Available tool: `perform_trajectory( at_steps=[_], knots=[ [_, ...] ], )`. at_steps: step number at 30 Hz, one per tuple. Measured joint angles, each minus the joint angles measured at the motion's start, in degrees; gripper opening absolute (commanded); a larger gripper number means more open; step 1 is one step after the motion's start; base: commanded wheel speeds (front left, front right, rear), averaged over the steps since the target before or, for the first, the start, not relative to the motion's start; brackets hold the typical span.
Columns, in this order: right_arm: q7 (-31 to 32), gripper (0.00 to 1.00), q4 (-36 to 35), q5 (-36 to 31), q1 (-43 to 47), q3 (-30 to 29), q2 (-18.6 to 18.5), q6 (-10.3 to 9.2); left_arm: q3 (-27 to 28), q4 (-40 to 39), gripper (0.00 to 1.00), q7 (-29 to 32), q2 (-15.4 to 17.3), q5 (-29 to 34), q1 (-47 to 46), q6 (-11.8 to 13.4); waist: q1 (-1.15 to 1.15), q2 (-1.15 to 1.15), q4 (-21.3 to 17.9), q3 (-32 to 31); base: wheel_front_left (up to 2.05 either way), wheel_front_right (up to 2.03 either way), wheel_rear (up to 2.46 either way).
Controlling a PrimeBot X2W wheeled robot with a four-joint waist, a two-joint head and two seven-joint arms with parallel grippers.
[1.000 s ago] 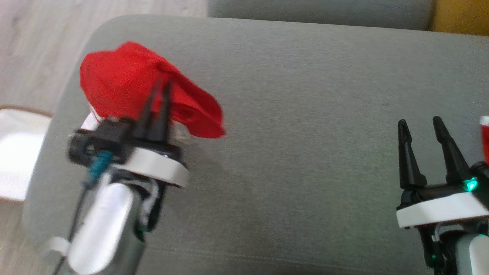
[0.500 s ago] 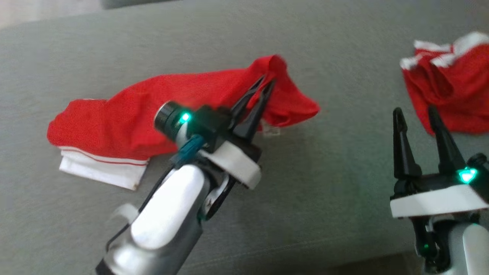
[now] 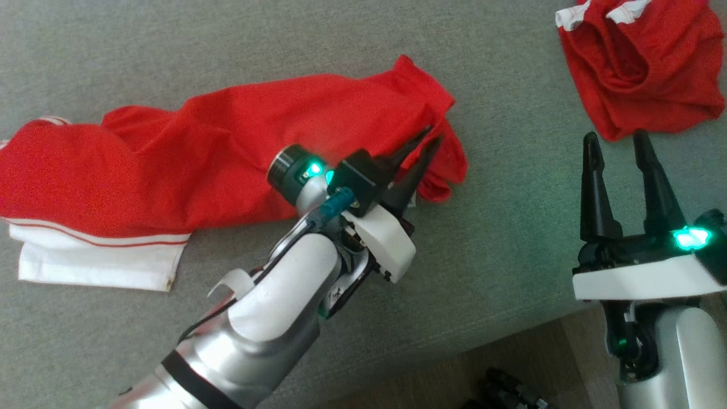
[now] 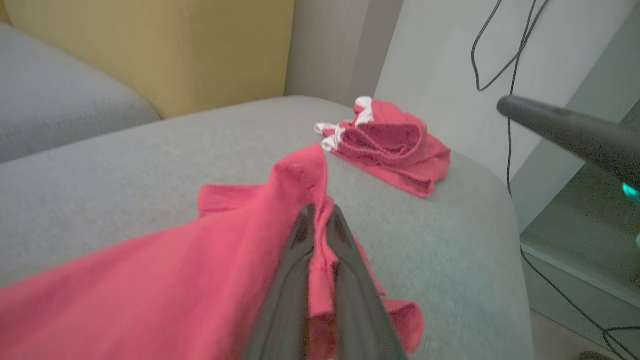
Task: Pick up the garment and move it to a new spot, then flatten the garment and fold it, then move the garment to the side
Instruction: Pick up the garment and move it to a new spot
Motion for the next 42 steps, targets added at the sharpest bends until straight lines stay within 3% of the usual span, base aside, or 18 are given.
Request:
perform_trajectory(
  at_steps=[1,2,7,13,20,28,36,42],
  knots=[
    [0.0,1.0,0.3,0.0,-0.2,0.1,0.0,0.0,-0.6,0.7,0.44,0.1,0.0,-0.2,0.0,0.2,0.0,0.0,0.1,0.3,0.0,0.0,0.0],
    [-0.1,1.0,0.6,0.0,-0.4,0.1,0.0,0.0,-1.4,1.1,1.0,0.1,0.1,-0.2,-0.1,0.4,0.0,0.0,0.3,0.4,0.0,0.0,0.0],
    [-0.4,1.0,1.5,-0.2,-0.9,0.2,0.0,0.0,-3.5,0.8,1.0,-1.1,0.1,0.1,-0.8,0.5,0.0,0.0,2.0,-0.4,0.0,0.0,0.0],
    [0.1,1.0,1.7,-1.8,-0.8,0.0,0.0,0.0,-3.1,-3.3,1.0,-3.3,1.2,1.0,0.2,3.1,0.0,0.0,5.1,-3.3,0.0,0.0,0.0],
    [2.6,1.0,0.5,-2.7,1.1,-1.3,-0.2,0.0,3.8,-7.9,1.0,-4.1,7.2,-0.9,7.8,8.1,0.0,0.0,10.2,-8.0,0.0,0.0,0.0],
    [4.7,1.0,-0.4,-3.5,4.4,-2.4,-0.4,0.0,11.8,-11.1,1.0,-4.3,13.0,-4.0,14.2,10.6,0.0,0.0,14.8,-12.5,0.0,0.0,0.0],
    [6.2,1.0,-0.9,-3.6,6.8,-2.9,-0.6,0.0,22.8,-15.0,1.0,-4.4,16.9,-5.0,22.6,9.4,-0.01,0.0,17.7,-16.0,0.0,0.0,0.0],
    [7.1,1.0,-1.1,-3.6,8.8,-3.2,-1.2,0.0,26.0,-15.9,1.0,-4.4,17.4,-4.8,28.4,7.6,-0.01,0.0,18.5,-18.1,0.0,0.0,0.0]
  ],
)
